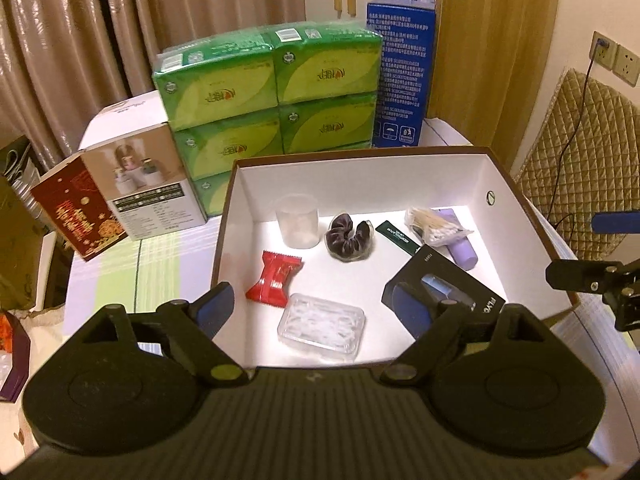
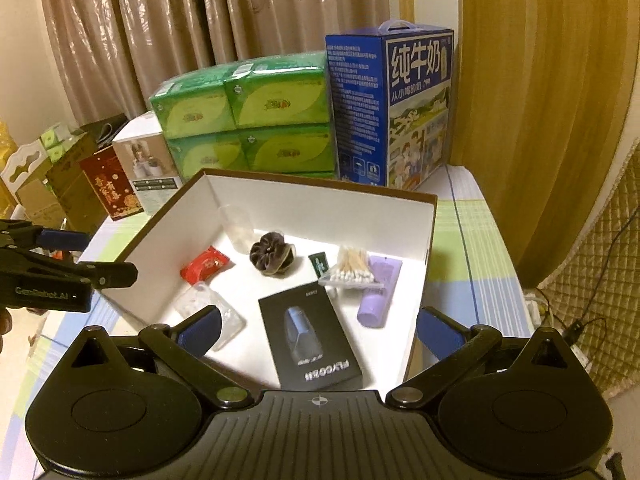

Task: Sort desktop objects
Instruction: 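Withdraw both tools from the box back over the table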

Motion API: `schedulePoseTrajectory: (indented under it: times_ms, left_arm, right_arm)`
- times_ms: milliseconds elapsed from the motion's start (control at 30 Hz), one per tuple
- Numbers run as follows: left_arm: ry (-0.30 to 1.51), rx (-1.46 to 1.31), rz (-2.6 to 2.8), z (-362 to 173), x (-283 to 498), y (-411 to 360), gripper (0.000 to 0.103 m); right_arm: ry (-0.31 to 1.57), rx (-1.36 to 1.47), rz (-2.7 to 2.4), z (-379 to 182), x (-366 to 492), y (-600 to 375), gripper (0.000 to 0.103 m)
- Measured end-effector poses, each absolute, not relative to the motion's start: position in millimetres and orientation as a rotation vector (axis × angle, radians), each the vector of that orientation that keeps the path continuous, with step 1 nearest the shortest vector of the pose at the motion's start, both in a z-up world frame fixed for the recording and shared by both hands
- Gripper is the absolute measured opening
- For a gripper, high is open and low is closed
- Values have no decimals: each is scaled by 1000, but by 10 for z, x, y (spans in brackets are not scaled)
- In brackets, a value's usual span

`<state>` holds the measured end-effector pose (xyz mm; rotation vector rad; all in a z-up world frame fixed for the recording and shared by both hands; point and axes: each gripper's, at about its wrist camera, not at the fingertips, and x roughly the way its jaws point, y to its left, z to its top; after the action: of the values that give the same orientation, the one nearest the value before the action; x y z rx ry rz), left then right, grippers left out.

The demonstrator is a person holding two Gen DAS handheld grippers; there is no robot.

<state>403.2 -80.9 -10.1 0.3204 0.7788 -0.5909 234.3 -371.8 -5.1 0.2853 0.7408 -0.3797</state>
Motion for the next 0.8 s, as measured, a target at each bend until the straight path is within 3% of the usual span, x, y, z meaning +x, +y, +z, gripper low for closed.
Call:
schedulePoseTrajectory:
  times_ms: [800]
  left_arm:
    - [801,294,-574,-11,3030,-270,91]
  right_arm:
    - [751,311,-349,4,1644,-2850,101]
